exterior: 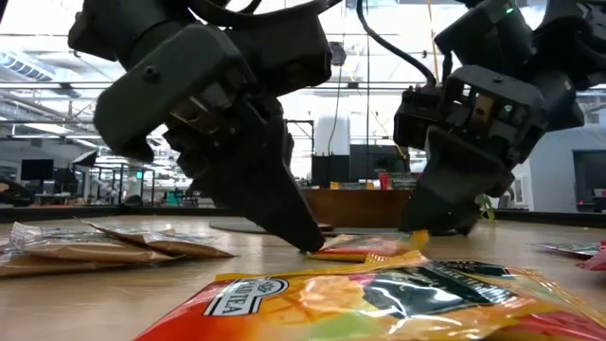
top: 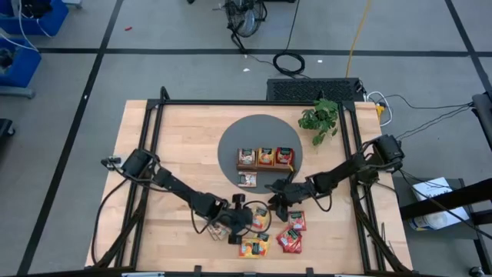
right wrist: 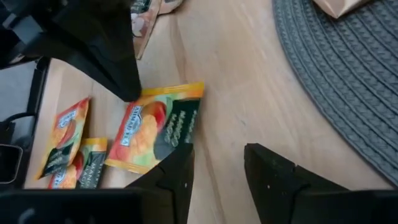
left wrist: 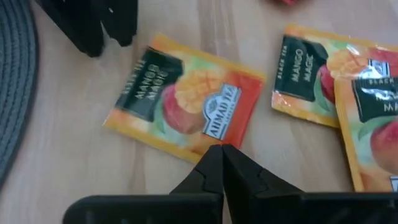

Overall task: Pick & Place Tea
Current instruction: Put the top orange tea packet into the middle section of the wooden organizer

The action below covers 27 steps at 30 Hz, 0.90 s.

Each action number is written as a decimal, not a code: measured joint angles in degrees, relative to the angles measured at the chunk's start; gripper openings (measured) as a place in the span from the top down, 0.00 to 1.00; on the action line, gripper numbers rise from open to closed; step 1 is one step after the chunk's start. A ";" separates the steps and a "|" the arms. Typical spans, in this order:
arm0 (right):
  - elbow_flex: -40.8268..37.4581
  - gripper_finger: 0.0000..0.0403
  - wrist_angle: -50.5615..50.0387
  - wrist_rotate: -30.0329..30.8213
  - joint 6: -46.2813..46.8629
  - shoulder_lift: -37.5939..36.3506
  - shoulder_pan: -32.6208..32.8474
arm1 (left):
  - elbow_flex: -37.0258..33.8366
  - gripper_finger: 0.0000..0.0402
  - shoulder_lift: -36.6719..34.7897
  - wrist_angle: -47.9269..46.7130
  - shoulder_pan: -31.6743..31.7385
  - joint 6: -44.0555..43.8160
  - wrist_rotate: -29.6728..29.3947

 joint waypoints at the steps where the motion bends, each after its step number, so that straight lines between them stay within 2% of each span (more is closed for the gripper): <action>1: 0.00 0.67 0.19 0.01 -0.09 0.06 -0.01 | 0.00 0.99 0.00 0.15 0.02 0.10 0.00; 6: -0.03 0.67 0.61 -0.50 -0.29 0.14 0.01 | 0.00 0.97 0.73 0.85 0.19 -0.09 -0.09; 15: 0.02 0.67 0.00 -4.96 1.07 0.06 0.10 | 0.24 0.97 4.22 5.67 1.80 -0.05 1.36; 22: 0.00 0.67 -1.10 -10.30 3.83 0.08 0.09 | 0.14 0.99 4.39 6.24 2.07 0.23 1.72; 27: -0.04 0.70 -1.14 -12.37 3.96 0.12 0.14 | 0.09 0.96 4.48 6.58 2.18 0.14 1.57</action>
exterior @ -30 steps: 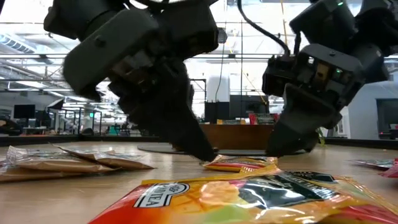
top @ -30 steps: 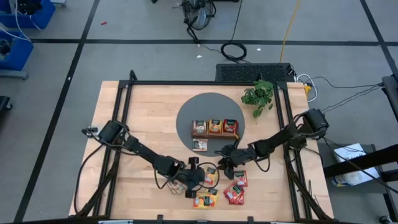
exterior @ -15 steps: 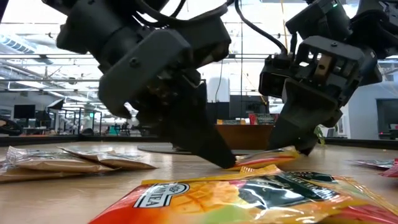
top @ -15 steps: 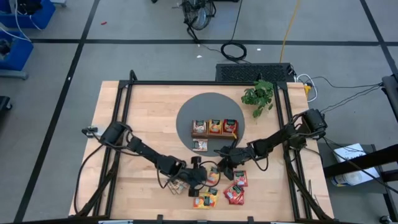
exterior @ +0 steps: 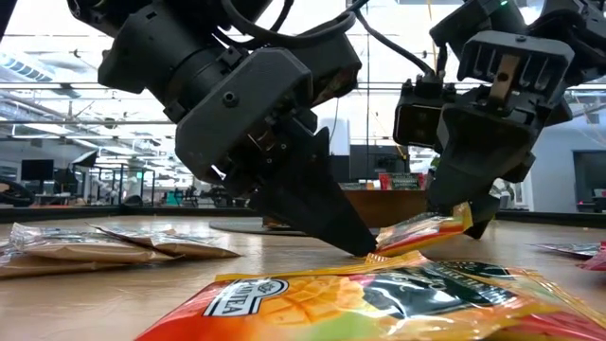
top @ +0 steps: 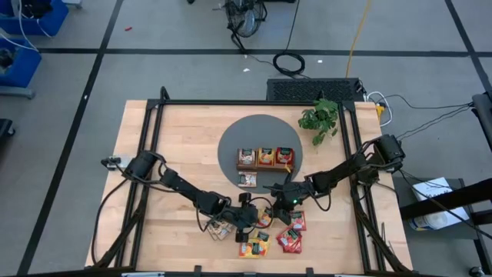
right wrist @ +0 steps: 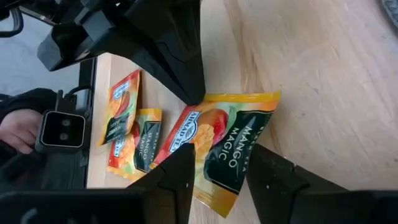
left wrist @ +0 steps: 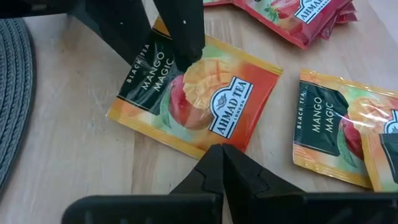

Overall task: Pick & Place Tea
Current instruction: Put the top orange tea packet into the middle section of the wooden organizer

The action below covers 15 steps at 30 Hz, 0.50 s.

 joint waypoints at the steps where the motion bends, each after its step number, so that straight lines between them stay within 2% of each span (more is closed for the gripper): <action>1: 0.00 0.70 -0.05 -0.02 -0.04 0.02 0.00 | -0.02 0.97 0.02 0.09 0.00 0.00 -0.08; 5: 0.00 0.74 0.06 -0.09 -2.00 0.02 0.02 | -0.04 0.99 0.09 0.59 0.04 0.13 -0.21; 8: 0.00 0.79 0.08 0.00 -3.17 0.07 0.02 | -0.07 0.96 0.11 0.63 0.04 0.16 -0.26; 15: -0.13 0.98 2.80 0.32 -9.01 0.15 0.54 | -0.19 0.98 0.18 2.20 0.07 1.33 -0.41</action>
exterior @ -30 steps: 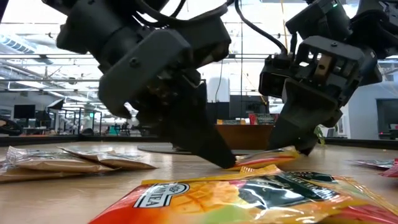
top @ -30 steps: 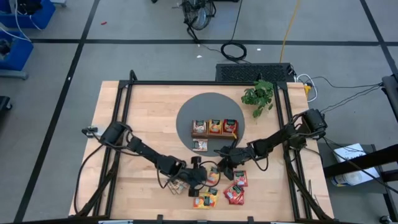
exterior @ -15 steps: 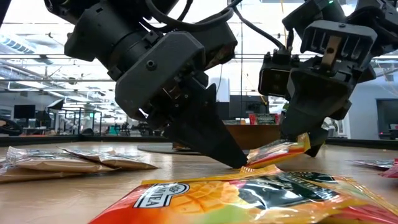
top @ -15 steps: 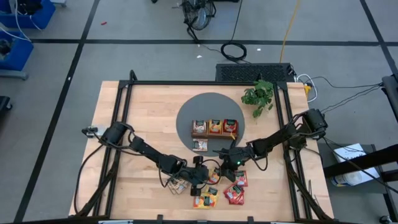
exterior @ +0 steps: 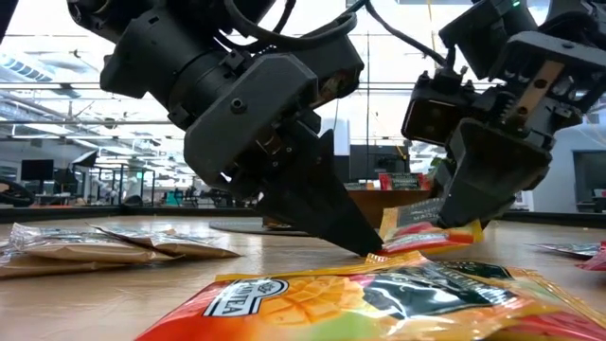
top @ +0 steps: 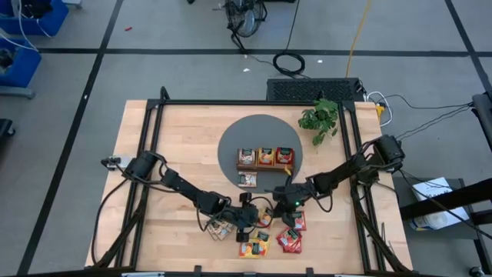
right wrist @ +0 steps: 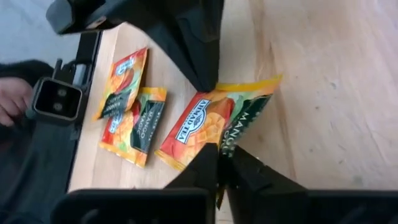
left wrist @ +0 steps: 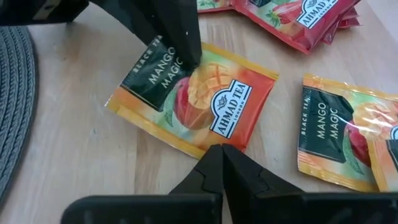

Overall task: Pick & Place Tea
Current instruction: Put the top orange tea packet into the middle section of the wooden organizer

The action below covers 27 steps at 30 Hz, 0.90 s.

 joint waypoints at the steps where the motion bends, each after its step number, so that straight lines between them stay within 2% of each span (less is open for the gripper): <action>1: -0.05 0.99 0.68 0.06 -0.73 0.06 0.18 | -0.01 0.98 -0.42 -0.01 -0.07 0.65 0.00; 9: -0.20 1.00 -1.49 -0.30 -2.44 -3.92 0.24 | -0.13 0.96 -7.05 -1.90 -2.37 4.37 0.52; 15: -0.07 1.00 -6.47 2.45 -6.07 -11.61 0.24 | -0.12 0.88 -12.76 -11.89 -5.61 5.87 -0.37; 19: 0.02 1.00 -13.99 5.96 -7.80 -18.37 -0.29 | -1.05 0.87 -14.68 -15.62 -8.73 6.77 -2.17; 22: 2.24 1.00 -23.76 8.26 -9.36 -23.11 -1.89 | -2.80 0.88 -15.37 -14.51 -10.57 6.43 -7.04; 27: 13.77 1.00 -42.14 10.86 -15.00 -25.74 -6.09 | -5.59 0.92 -17.73 -12.97 -11.34 5.96 -13.14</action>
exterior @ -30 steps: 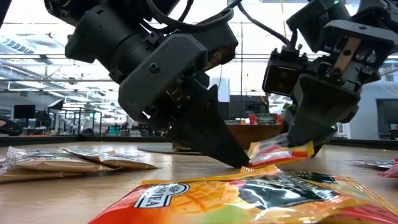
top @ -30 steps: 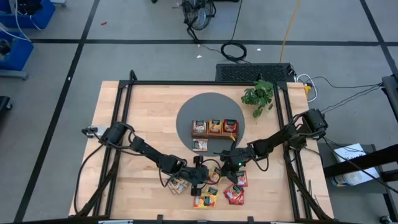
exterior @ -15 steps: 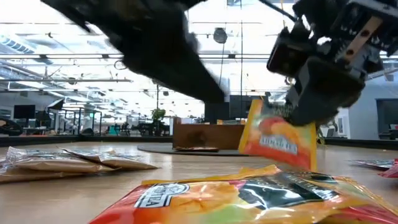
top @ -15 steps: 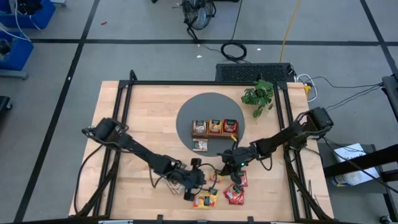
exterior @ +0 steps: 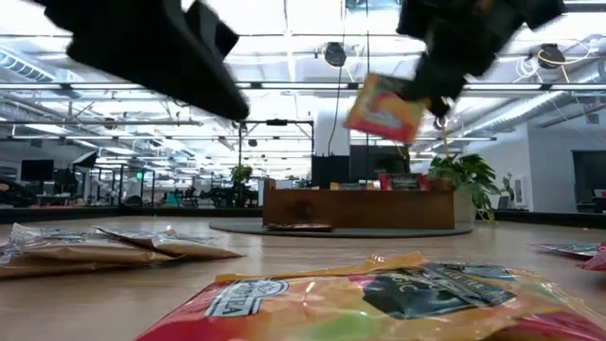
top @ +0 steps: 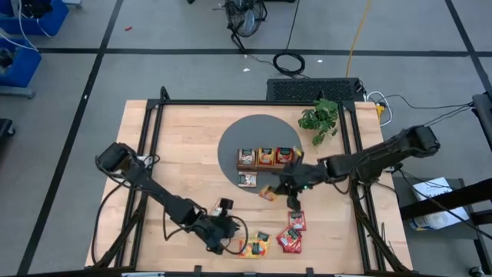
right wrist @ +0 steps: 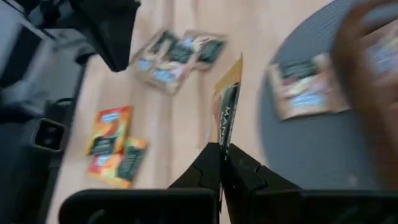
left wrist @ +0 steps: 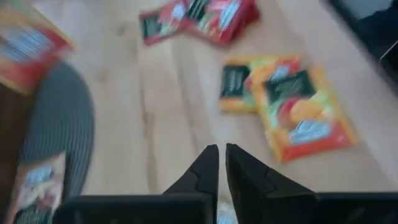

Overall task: Pick & Place Tea
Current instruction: Put the top orange tea packet into the middle section of the wooden organizer

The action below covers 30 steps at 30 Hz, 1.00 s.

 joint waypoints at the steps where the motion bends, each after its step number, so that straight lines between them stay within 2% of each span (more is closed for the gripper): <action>1: 2.88 1.00 -3.27 0.86 -1.65 0.11 -0.61 | -0.91 0.92 -0.64 -0.68 0.08 -0.48 -0.73; 5: 11.65 1.00 -14.72 4.76 -8.19 0.96 -2.98 | -4.48 0.97 -4.30 0.74 -0.48 -2.55 -5.00; 10: 17.37 1.00 -20.52 7.29 -14.25 2.82 -6.86 | -11.96 0.98 -10.96 3.52 -2.76 -4.80 -9.38; 14: 19.00 1.00 -22.34 7.18 -18.34 5.10 -10.77 | -17.51 0.93 -14.19 11.41 -3.19 -5.97 -9.77; 17: 19.08 1.00 -24.13 7.11 -21.20 7.00 -13.50 | -19.61 0.91 -14.01 15.99 -3.04 -6.08 -8.84; 30: 18.99 1.00 -25.80 7.07 -29.83 14.40 -18.94 | -19.93 0.90 -14.15 14.85 -1.49 -6.70 -8.92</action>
